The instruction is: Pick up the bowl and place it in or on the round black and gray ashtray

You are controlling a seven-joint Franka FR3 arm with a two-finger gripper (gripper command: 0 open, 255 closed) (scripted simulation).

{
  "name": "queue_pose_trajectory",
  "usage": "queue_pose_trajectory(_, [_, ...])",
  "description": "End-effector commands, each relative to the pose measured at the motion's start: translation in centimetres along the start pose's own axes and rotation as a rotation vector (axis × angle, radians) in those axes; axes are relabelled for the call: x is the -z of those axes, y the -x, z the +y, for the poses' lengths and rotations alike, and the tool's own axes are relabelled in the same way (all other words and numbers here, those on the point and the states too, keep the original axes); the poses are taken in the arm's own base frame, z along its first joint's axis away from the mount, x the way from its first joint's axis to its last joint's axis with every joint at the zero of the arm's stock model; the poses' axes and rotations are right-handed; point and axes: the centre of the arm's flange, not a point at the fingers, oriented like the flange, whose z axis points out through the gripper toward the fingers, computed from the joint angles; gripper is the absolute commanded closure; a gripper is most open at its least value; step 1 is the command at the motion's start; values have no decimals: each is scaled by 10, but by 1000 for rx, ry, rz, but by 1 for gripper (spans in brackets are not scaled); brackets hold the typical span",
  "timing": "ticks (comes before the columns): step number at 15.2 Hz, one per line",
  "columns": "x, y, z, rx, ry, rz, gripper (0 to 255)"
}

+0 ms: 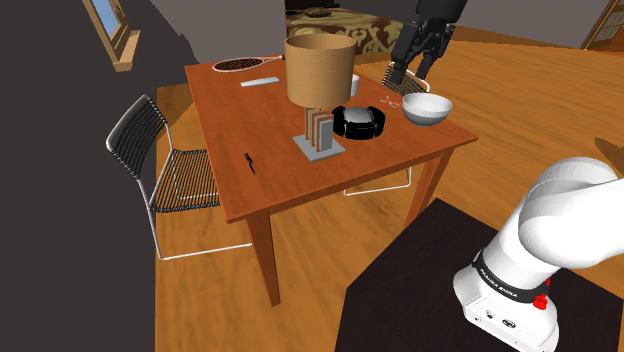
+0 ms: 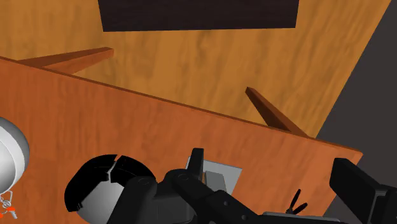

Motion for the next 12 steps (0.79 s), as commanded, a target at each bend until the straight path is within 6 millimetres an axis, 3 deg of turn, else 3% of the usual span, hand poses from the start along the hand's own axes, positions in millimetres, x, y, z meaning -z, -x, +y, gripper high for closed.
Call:
queue_pose_trajectory(1, [0,0,0,0,0,0,0])
queue_pose_trajectory(12, [-63,-42,114,23,70,-21,0])
